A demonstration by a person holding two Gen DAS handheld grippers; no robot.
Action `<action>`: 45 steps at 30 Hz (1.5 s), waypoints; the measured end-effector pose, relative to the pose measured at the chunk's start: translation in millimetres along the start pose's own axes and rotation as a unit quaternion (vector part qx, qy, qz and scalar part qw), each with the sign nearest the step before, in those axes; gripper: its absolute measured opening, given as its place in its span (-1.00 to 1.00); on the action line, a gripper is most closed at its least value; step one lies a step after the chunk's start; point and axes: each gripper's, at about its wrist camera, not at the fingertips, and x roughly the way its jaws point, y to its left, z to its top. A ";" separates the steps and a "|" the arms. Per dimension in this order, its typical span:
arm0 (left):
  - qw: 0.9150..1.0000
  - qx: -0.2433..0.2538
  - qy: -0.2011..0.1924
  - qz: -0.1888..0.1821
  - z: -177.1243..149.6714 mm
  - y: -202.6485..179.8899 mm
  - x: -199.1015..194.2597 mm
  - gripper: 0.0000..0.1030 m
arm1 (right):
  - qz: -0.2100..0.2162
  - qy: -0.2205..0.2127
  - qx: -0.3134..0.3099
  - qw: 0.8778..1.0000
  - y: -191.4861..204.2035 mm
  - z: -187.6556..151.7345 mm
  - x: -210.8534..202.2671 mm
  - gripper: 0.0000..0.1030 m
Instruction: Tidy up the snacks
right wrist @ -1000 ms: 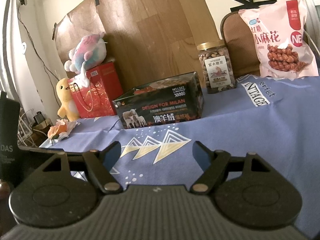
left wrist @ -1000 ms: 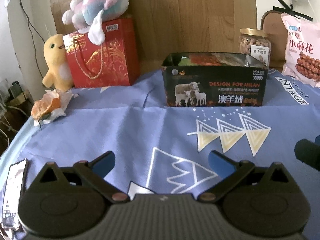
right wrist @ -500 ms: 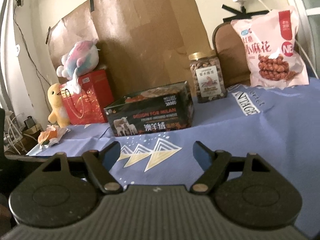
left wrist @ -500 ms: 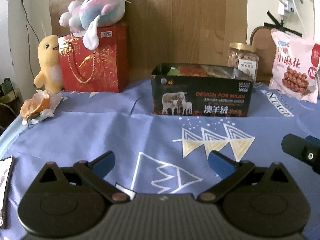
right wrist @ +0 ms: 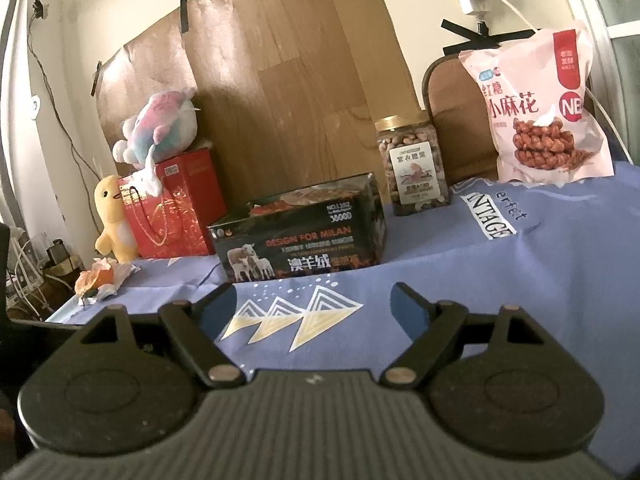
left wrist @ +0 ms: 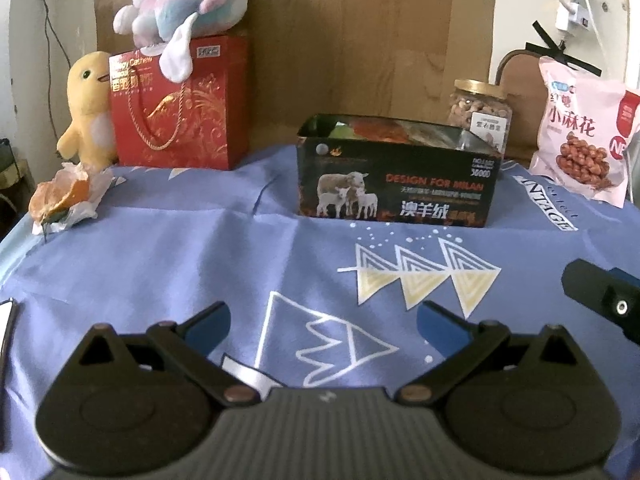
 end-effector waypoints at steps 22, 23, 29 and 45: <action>0.999 -0.013 0.029 -0.007 0.5 4.4 4.1 1.00 | 0.002 0.009 0.004 1.000 -0.4 -1.6 2.2 0.69; 0.999 -0.013 0.029 -0.007 0.6 4.7 4.0 1.00 | 0.002 0.010 0.003 1.000 0.0 -2.0 2.5 0.69; 1.000 -0.008 0.024 -0.005 -0.3 6.2 3.7 1.00 | 0.002 0.014 -0.002 1.000 3.1 -3.1 4.6 0.69; 1.000 0.005 0.010 -0.010 -1.1 13.5 3.8 1.00 | 0.001 0.027 -0.021 0.999 17.6 -4.5 13.6 0.69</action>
